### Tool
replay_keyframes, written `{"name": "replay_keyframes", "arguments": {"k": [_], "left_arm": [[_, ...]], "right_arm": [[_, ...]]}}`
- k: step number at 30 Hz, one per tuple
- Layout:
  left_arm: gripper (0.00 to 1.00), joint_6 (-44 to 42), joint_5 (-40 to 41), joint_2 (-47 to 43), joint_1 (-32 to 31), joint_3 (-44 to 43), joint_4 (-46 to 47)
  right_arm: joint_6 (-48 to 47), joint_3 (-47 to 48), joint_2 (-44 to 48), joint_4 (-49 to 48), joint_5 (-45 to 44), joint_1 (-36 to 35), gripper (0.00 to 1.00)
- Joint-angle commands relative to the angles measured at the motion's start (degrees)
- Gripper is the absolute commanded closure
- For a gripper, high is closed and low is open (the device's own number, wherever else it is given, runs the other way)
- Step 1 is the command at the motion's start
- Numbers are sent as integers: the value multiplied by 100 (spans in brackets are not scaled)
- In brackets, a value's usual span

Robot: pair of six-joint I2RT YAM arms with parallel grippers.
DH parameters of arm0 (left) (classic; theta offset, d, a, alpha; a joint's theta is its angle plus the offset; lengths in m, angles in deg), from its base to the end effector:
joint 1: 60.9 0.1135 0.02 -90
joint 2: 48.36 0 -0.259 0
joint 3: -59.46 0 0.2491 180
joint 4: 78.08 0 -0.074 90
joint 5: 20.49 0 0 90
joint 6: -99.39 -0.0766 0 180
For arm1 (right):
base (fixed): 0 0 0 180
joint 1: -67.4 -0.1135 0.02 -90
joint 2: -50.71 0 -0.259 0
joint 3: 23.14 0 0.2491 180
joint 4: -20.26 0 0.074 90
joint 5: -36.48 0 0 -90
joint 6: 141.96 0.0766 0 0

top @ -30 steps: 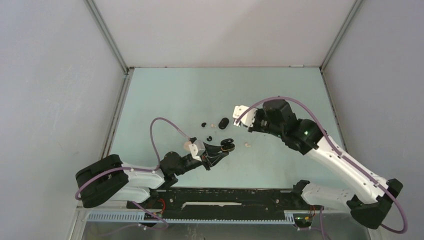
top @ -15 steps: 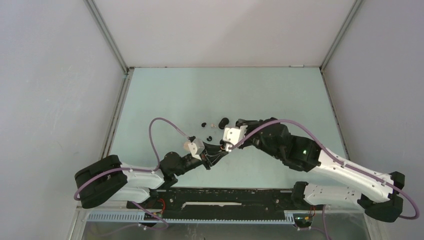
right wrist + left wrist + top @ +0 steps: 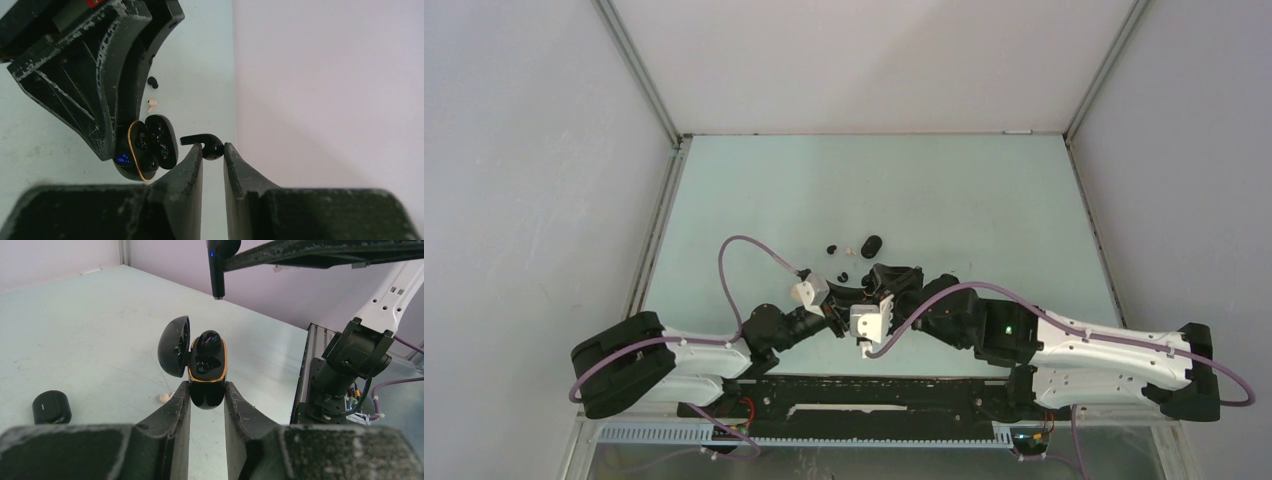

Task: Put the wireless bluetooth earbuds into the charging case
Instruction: Insert the left earbud into the left side groove of the charging case.

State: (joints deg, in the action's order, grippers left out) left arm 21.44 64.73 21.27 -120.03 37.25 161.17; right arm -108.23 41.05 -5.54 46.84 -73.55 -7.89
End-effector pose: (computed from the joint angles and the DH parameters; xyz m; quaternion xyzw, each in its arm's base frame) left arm 0.1205 -0.2140 0.2037 0.2813 0.5646 -0.4727 0.6154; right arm 0.0917 0.2459 0.3166 -0.6879 0.4207 -0.0444 0.5898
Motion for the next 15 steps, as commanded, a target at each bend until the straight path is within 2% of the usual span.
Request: {"name": "replay_keyframes", "arguments": {"k": [1, 15], "left_arm": [[100, 69, 28, -156, -28, -128, 444], [100, 69, -67, -277, -28, -3, 675]], "right_arm": [[-129, -60, -80, -692, -142, -143, 100], [-208, -340, -183, -1124, -135, -254, 100]]}}
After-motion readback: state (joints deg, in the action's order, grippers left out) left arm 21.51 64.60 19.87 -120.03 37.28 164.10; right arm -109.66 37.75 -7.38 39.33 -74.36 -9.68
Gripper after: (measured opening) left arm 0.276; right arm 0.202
